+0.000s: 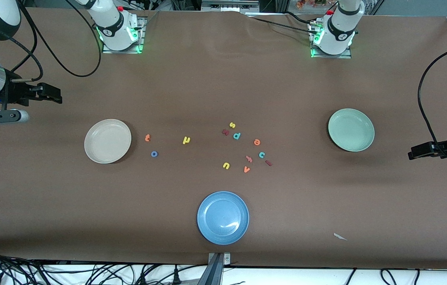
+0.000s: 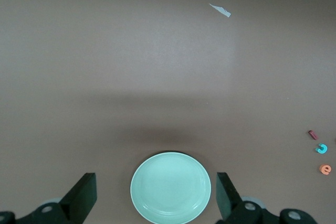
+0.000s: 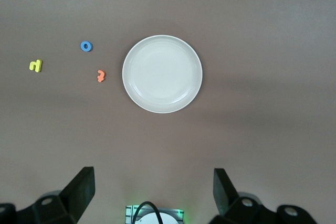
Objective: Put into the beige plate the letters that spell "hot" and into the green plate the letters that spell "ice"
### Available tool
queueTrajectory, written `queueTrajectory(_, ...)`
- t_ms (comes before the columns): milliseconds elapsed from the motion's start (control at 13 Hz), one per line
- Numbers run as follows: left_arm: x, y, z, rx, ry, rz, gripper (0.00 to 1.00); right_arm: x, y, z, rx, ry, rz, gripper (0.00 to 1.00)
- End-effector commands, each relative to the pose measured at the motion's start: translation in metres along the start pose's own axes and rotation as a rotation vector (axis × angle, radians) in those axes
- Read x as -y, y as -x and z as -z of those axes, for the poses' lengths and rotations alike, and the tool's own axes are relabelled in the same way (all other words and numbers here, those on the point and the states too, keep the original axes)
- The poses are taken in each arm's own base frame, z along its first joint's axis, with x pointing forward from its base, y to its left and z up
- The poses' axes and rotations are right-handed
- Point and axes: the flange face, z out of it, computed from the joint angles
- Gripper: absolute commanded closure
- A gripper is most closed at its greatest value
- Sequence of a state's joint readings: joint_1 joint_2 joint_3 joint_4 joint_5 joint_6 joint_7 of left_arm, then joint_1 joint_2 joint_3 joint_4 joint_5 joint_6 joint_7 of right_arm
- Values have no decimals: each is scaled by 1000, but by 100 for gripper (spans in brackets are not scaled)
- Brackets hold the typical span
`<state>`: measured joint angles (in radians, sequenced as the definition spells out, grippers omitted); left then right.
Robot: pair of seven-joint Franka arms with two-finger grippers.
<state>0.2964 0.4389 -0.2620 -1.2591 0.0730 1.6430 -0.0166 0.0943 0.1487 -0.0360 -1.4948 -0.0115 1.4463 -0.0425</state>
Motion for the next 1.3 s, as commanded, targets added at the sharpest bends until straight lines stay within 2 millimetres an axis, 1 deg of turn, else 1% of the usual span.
queueTrajectory(0, 1, 4, 5, 0, 6, -3, 0, -2, 5, 0, 4, -22, -1, 0)
queueTrajectory(384, -3, 5, 7, 6, 7, -9, 0, -2, 5, -1, 6, -22, 0, 0)
queueTrajectory(614, -11, 10, 8, 31, 7, -15, 0, -3, 5, 0, 4, -22, -3, 0)
queueTrajectory(844, -15, 11, 8, 39, 7, 43, 0, -4, 5, 0, 4, -24, -1, 0)
queueTrajectory(921, -22, 11, 7, 41, 4, 40, 0, -4, 5, -1, 6, -24, -1, 0)
queueTrajectory(997, -24, 11, 8, 41, 3, 37, 0, -4, 5, 0, 4, -22, -1, 0)
queueTrajectory(1228, -20, 11, 8, 41, 1, 41, 0, -4, 5, 0, 4, -24, -1, 0)
